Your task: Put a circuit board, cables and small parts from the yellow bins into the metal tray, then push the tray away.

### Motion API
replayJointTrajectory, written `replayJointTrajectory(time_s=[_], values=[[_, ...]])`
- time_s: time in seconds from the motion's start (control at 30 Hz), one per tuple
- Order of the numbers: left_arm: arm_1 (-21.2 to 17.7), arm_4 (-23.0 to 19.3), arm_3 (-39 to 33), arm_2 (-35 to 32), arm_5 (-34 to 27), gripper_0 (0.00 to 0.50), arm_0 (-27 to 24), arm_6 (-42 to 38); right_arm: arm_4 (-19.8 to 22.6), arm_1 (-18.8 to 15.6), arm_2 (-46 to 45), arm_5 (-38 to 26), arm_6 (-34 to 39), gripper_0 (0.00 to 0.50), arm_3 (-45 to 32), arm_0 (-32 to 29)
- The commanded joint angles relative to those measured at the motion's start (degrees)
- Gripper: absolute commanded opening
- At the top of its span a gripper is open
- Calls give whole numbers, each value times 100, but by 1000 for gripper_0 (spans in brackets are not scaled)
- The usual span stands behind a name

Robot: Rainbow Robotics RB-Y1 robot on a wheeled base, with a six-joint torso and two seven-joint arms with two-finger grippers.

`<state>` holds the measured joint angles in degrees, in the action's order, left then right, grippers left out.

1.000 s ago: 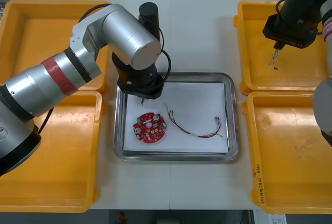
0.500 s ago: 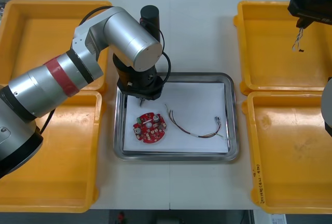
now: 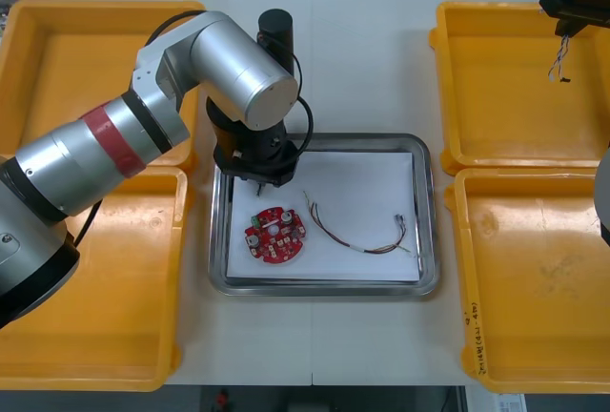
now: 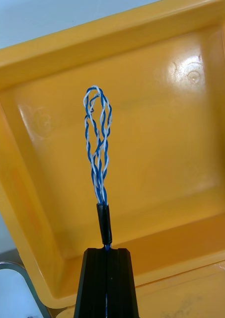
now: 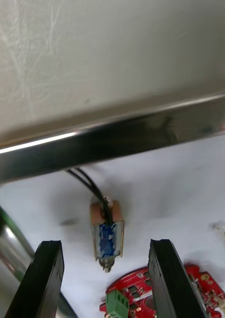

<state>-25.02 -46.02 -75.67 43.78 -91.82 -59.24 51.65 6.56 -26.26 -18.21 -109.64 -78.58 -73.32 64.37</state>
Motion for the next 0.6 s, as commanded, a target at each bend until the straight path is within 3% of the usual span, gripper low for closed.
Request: replayJointTrajectory(time_s=[0.03,0.17,0.6], values=[[120,93,-501,-441,-468,500,-131,214,30,-230,28,-36,-167,0,-262,14],[112,208,-791,-696,-802,500,-131,197,205,-248,54,-36,-246,0,-420,14],[85,375,-1529,-1873,-1818,500,-131,293,1585,-380,397,-36,-413,0,-1369,-126]])
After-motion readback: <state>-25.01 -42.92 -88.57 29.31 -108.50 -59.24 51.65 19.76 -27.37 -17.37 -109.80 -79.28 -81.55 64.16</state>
